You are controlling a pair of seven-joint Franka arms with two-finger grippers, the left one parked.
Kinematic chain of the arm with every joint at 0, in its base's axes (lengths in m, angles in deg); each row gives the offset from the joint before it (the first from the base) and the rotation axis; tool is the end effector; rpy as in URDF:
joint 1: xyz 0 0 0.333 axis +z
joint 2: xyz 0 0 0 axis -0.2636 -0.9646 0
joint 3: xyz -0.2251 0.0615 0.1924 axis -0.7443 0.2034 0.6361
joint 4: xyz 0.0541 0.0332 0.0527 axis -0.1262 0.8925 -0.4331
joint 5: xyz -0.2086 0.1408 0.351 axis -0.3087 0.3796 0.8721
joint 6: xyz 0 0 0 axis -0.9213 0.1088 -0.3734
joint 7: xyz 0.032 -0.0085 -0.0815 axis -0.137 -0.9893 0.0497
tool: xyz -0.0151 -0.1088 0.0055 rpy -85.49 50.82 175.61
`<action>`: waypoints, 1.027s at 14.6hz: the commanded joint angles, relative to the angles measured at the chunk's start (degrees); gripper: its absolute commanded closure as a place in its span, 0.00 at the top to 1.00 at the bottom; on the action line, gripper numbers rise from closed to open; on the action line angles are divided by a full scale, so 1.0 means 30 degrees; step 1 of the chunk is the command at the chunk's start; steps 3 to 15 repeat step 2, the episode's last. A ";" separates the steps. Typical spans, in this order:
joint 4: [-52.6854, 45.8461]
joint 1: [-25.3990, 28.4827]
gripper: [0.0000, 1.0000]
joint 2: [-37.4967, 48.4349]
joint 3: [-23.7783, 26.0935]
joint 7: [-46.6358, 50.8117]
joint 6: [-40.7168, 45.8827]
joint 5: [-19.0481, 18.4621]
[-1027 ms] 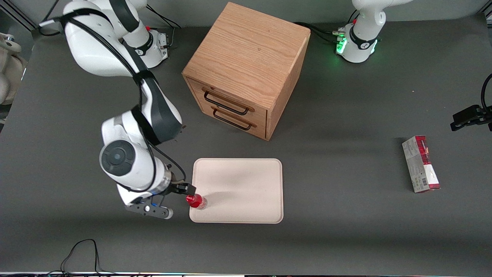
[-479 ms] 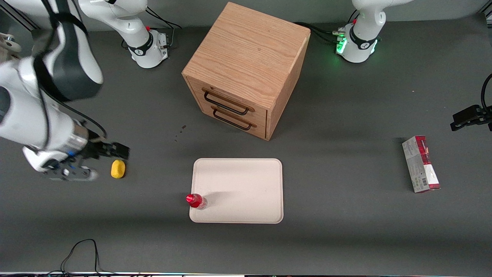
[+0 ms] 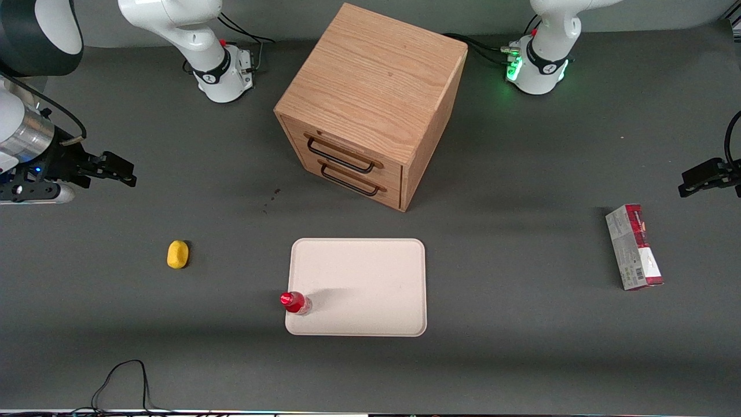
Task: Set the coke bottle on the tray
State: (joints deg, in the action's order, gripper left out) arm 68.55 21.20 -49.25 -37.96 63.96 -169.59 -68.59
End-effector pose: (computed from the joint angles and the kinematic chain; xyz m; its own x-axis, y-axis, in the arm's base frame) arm 0.5922 0.0203 0.5494 0.9997 -0.0130 -0.0230 -0.0127 -0.9999 0.0104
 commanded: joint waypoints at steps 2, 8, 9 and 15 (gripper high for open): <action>-0.0344 0.0637 1.00 -0.0094 -0.0601 -0.0149 0.0008 0.0326; -0.0344 0.0637 1.00 -0.0094 -0.0601 -0.0149 0.0008 0.0326; -0.0344 0.0637 1.00 -0.0094 -0.0601 -0.0149 0.0008 0.0326; -0.0344 0.0637 1.00 -0.0094 -0.0601 -0.0149 0.0008 0.0326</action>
